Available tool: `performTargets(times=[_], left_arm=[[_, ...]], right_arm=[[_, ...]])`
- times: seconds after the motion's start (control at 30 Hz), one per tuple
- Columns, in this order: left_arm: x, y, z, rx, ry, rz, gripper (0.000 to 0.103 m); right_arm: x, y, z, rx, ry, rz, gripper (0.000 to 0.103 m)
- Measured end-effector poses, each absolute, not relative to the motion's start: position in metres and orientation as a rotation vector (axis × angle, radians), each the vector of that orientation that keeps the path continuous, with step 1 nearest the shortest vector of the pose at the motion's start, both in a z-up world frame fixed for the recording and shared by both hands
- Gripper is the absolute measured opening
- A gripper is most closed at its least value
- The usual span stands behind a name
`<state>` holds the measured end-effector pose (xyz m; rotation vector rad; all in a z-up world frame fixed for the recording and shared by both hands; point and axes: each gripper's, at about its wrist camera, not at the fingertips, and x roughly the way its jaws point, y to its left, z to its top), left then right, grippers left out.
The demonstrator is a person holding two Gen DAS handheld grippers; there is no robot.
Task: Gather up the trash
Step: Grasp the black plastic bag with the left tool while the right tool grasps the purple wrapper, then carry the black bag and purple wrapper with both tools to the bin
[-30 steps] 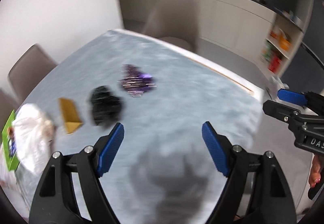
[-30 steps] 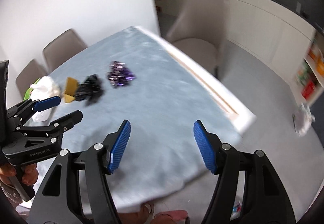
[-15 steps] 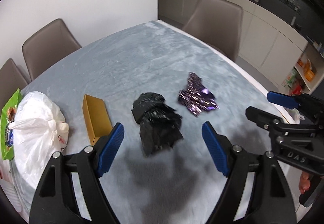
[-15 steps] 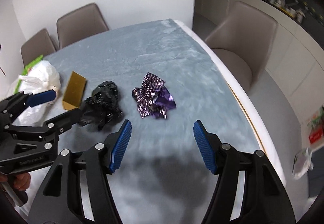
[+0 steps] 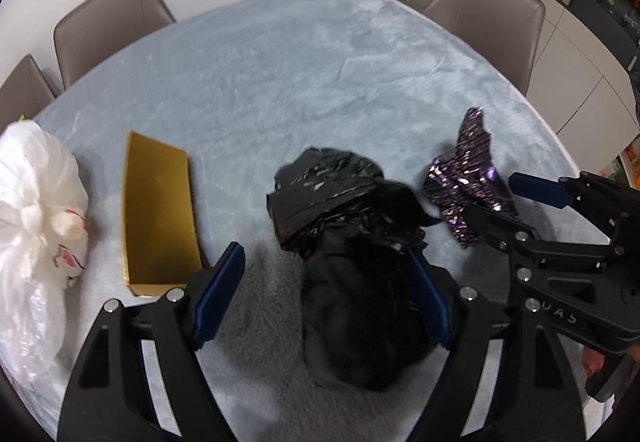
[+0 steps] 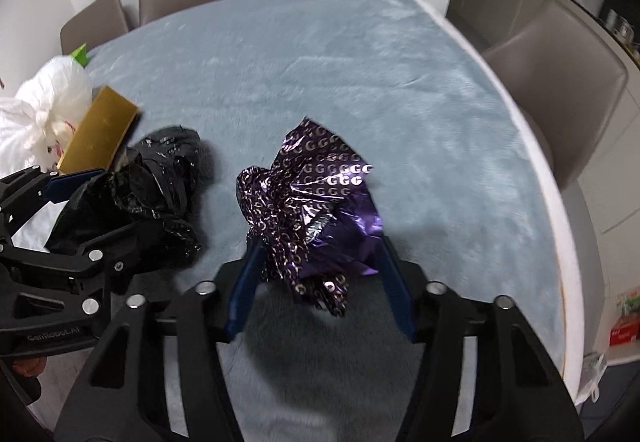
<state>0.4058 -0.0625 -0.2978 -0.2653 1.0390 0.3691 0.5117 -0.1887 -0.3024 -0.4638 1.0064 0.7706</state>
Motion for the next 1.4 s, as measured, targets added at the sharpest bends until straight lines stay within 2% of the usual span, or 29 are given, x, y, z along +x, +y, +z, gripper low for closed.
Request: performTargets(times=[0.07,0.1,0.13,0.17,0.2,0.3,0.43,1.07,1.4], left_arm=[[0.408,-0.063,-0.302,-0.264,1.039,0.367,0.074],[0.408,-0.064,-0.303,-0.265,1.039,0.361,0.063],[0.410,-0.064,-0.304,-0.271,1.043,0.345,0.057],[0.412,-0.065,-0.306,-0.281,1.048,0.329,0.047],[0.414,-0.065,-0.306,-0.285,1.047,0.321,0.043],[0.415,-0.067,-0.302,-0.278,1.035,0.309,0.033],[0.416,-0.067,-0.291,-0.277,1.016,0.291,0.024],[0.390,-0.106,-0.231,-0.156,0.924,0.090,0.022],[0.358,-0.200,-0.213,0.043,0.902,-0.243,0.022]], right_arm=[[0.513,-0.187,-0.306,-0.466,1.017,0.784,0.037],[0.514,-0.186,-0.309,-0.465,1.027,0.792,0.028],[0.514,-0.184,-0.311,-0.461,1.032,0.800,0.020],[0.513,-0.183,-0.310,-0.457,1.034,0.809,0.019],[0.512,-0.181,-0.310,-0.458,1.034,0.815,0.016],[0.512,-0.180,-0.306,-0.450,1.035,0.826,0.012],[0.511,-0.184,-0.297,-0.423,1.034,0.829,0.011],[0.449,-0.244,-0.233,-0.293,0.954,0.645,0.010],[0.367,-0.345,-0.211,-0.081,0.915,0.301,0.010]])
